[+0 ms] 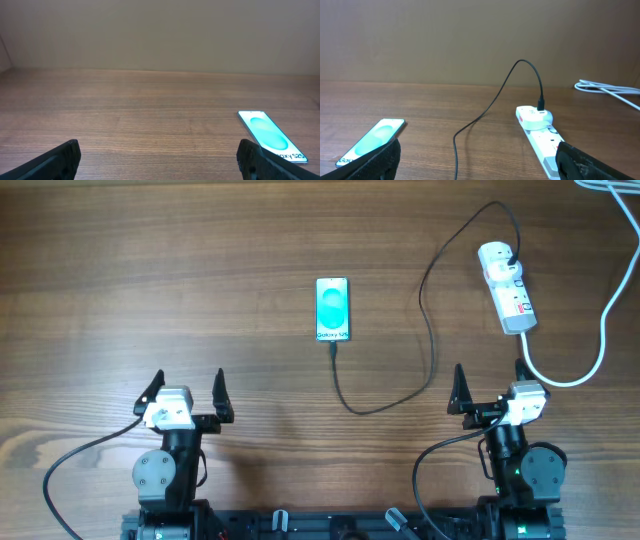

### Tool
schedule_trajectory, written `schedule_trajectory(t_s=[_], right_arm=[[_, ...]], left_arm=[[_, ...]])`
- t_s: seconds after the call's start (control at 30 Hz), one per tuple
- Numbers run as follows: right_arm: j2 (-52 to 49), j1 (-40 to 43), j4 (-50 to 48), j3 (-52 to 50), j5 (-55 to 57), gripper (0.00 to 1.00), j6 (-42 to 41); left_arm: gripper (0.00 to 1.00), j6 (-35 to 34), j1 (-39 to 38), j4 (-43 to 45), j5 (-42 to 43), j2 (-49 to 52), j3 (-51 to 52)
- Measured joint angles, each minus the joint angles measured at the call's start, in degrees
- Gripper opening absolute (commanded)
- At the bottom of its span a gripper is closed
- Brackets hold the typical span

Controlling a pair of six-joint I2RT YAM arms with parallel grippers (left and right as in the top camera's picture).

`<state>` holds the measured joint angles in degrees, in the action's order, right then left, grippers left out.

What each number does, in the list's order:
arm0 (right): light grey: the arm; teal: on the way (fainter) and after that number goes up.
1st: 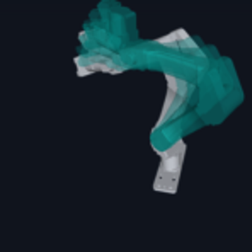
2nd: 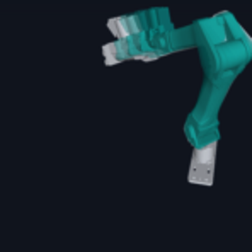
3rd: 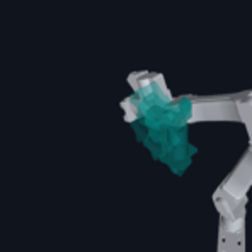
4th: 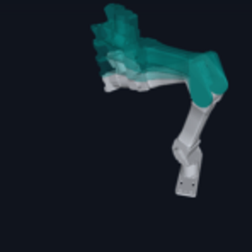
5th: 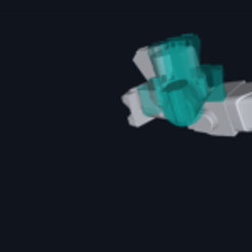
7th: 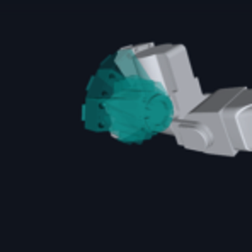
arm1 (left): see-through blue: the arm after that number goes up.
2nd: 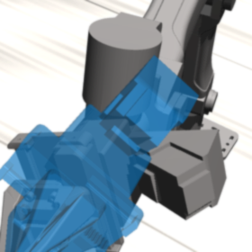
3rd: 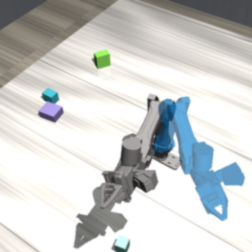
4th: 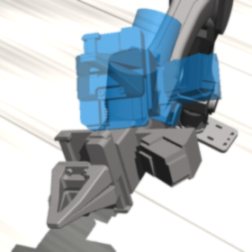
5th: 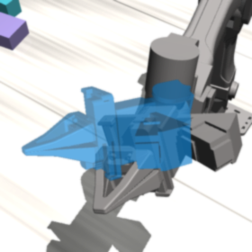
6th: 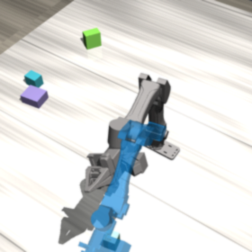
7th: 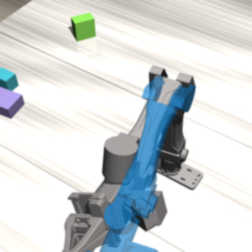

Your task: Plug charger to phone and switch on socket

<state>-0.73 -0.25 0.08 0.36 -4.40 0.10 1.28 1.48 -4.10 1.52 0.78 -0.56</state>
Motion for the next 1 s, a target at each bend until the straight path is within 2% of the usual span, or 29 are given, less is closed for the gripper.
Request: schedule_trajectory(t_s=[0.3, 1.0], right_arm=[[0.0, 0.0, 0.0, 0.0, 0.0, 1.0, 0.0], [0.0, 0.0, 0.0, 0.0, 0.0, 1.0, 0.0]], left_arm=[[1.0, -2.3, 0.0, 0.3, -6.9, 0.0, 0.0], [1.0, -2.0, 0.0, 0.2, -5.9, 0.0, 0.0]])
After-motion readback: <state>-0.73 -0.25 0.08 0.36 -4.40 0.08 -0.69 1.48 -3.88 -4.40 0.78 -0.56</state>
